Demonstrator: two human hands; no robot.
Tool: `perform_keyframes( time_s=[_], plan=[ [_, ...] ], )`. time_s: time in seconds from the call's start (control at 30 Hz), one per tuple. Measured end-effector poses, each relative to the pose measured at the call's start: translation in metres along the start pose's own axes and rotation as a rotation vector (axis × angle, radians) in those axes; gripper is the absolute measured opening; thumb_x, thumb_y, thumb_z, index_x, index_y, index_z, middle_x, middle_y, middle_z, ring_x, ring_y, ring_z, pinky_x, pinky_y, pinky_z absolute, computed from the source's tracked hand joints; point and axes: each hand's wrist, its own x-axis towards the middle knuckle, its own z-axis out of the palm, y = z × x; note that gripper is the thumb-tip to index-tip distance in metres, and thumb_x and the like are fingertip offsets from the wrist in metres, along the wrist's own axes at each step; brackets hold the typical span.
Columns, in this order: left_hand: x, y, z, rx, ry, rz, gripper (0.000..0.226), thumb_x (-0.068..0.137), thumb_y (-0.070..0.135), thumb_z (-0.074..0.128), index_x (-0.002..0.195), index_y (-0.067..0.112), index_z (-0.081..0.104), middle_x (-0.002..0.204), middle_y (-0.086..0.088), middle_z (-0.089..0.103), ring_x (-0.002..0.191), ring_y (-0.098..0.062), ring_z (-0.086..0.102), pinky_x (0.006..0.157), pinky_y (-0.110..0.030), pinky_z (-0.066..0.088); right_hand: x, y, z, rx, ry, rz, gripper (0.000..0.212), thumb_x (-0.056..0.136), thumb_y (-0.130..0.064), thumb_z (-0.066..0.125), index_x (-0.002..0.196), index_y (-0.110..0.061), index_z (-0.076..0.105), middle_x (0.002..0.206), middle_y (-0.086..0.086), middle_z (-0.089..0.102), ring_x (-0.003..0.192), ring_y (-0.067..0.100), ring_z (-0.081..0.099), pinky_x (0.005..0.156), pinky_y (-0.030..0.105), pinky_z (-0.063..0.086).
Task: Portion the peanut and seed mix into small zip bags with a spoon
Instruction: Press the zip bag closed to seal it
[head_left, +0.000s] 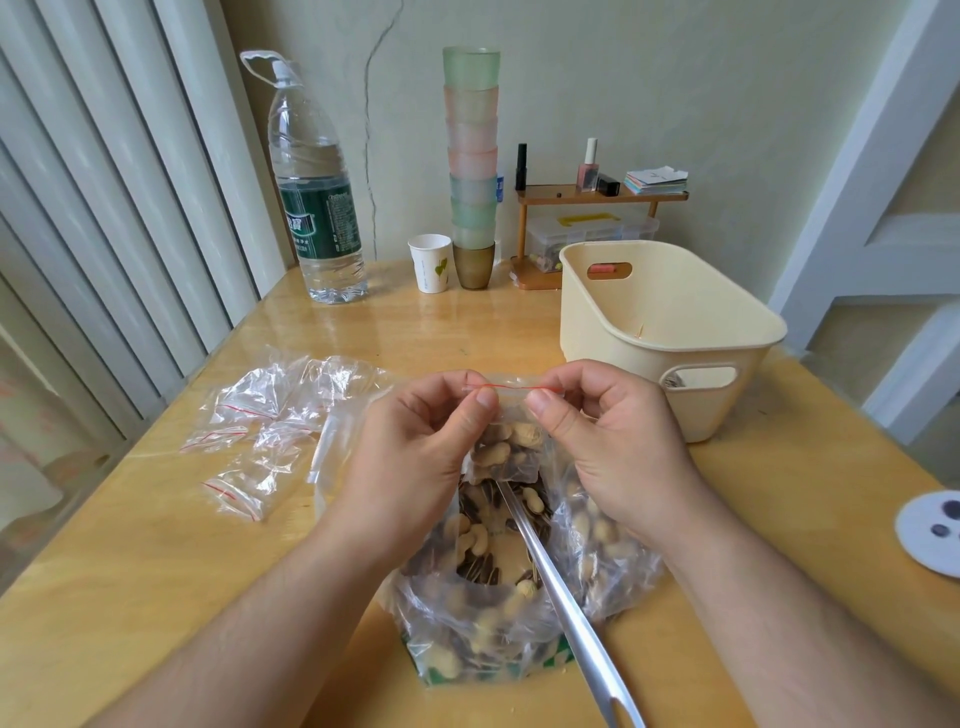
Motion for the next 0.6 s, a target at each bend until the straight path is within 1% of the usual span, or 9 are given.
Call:
perform_keyframes(
  time_s=[0.07, 0.13, 0.2, 0.27, 0.3, 0.4, 0.47, 0.53, 0.6],
  plan=[
    [-0.0003, 0.0004, 0.0017, -0.021, 0.005, -0.004, 0.016, 0.099, 0.008, 0.062, 0.096, -0.007, 0.067, 0.072, -0.006, 0.064, 0.063, -0.009, 0.060, 0.061, -0.018, 0.053, -0.0006, -0.0003, -0.0007, 0.010, -0.012, 0.014, 0.009, 0.085, -0.032, 0.075, 0.092, -0.037, 0.076, 0.091, 0.016, 0.072, 0.081, 0.021, 0.065, 0.081, 0.041, 0.057],
    [0.0003, 0.0004, 0.0020, -0.042, 0.002, -0.008, 0.019, 0.097, 0.012, 0.063, 0.097, -0.007, 0.067, 0.074, -0.010, 0.065, 0.065, -0.012, 0.061, 0.061, -0.020, 0.054, -0.0017, -0.0003, -0.0008, 0.016, -0.027, 0.027, 0.013, 0.085, -0.037, 0.077, 0.097, -0.040, 0.076, 0.095, 0.020, 0.072, 0.087, 0.036, 0.068, 0.086, 0.052, 0.058],
    [-0.0001, 0.0004, 0.0021, -0.065, -0.003, -0.020, 0.019, 0.095, 0.014, 0.065, 0.097, -0.005, 0.068, 0.076, -0.012, 0.066, 0.066, -0.015, 0.062, 0.063, -0.023, 0.056, -0.0025, 0.0000, 0.0007, 0.016, -0.032, 0.026, 0.017, 0.082, -0.043, 0.078, 0.099, -0.042, 0.076, 0.097, 0.022, 0.071, 0.092, 0.042, 0.067, 0.088, 0.055, 0.057],
    [-0.0016, 0.0012, 0.0031, -0.065, -0.011, -0.037, 0.013, 0.098, 0.009, 0.064, 0.096, -0.003, 0.068, 0.073, -0.009, 0.066, 0.064, -0.014, 0.062, 0.062, -0.023, 0.057, -0.0024, 0.0004, 0.0025, 0.000, -0.024, 0.011, 0.017, 0.080, -0.048, 0.078, 0.096, -0.043, 0.077, 0.095, 0.022, 0.070, 0.089, 0.039, 0.067, 0.087, 0.052, 0.057],
    [-0.0026, 0.0017, 0.0043, -0.061, -0.015, -0.041, 0.011, 0.099, 0.006, 0.063, 0.095, -0.003, 0.067, 0.071, -0.007, 0.066, 0.062, -0.012, 0.063, 0.061, -0.021, 0.056, -0.0021, 0.0008, 0.0028, -0.005, -0.018, 0.002, 0.013, 0.081, -0.046, 0.078, 0.094, -0.043, 0.077, 0.093, 0.020, 0.071, 0.085, 0.035, 0.067, 0.085, 0.049, 0.058],
    [-0.0033, 0.0018, 0.0060, -0.052, -0.014, -0.033, 0.010, 0.099, 0.004, 0.063, 0.097, -0.005, 0.067, 0.069, -0.002, 0.068, 0.060, -0.007, 0.065, 0.060, -0.016, 0.054, -0.0010, 0.0018, 0.0013, -0.001, -0.025, -0.028, 0.007, 0.089, -0.028, 0.078, 0.088, -0.035, 0.077, 0.088, 0.011, 0.072, 0.080, 0.015, 0.064, 0.077, 0.033, 0.057],
    [-0.0027, 0.0009, 0.0055, -0.039, -0.008, -0.021, 0.011, 0.099, 0.005, 0.064, 0.097, -0.004, 0.067, 0.072, -0.005, 0.069, 0.063, -0.009, 0.066, 0.062, -0.017, 0.055, -0.0012, 0.0019, 0.0002, -0.003, -0.035, -0.037, 0.012, 0.092, -0.020, 0.078, 0.087, -0.031, 0.076, 0.086, 0.010, 0.072, 0.078, 0.010, 0.062, 0.075, 0.026, 0.055],
    [-0.0025, 0.0003, 0.0051, -0.020, 0.002, -0.011, 0.011, 0.099, 0.006, 0.064, 0.097, -0.004, 0.068, 0.076, -0.006, 0.068, 0.065, -0.009, 0.065, 0.063, -0.017, 0.055, -0.0014, 0.0018, 0.0003, -0.013, -0.041, -0.015, 0.005, 0.090, -0.028, 0.078, 0.090, -0.034, 0.077, 0.087, 0.012, 0.071, 0.077, 0.011, 0.061, 0.074, 0.028, 0.055],
    [-0.0026, 0.0006, 0.0053, -0.007, 0.007, -0.007, 0.011, 0.099, 0.006, 0.063, 0.096, -0.004, 0.068, 0.076, -0.005, 0.068, 0.066, -0.007, 0.064, 0.063, -0.016, 0.054, -0.0013, 0.0024, -0.0004, -0.039, -0.041, 0.012, 0.010, 0.085, -0.039, 0.078, 0.094, -0.037, 0.077, 0.090, 0.014, 0.071, 0.079, 0.013, 0.061, 0.077, 0.034, 0.057]
  ],
)
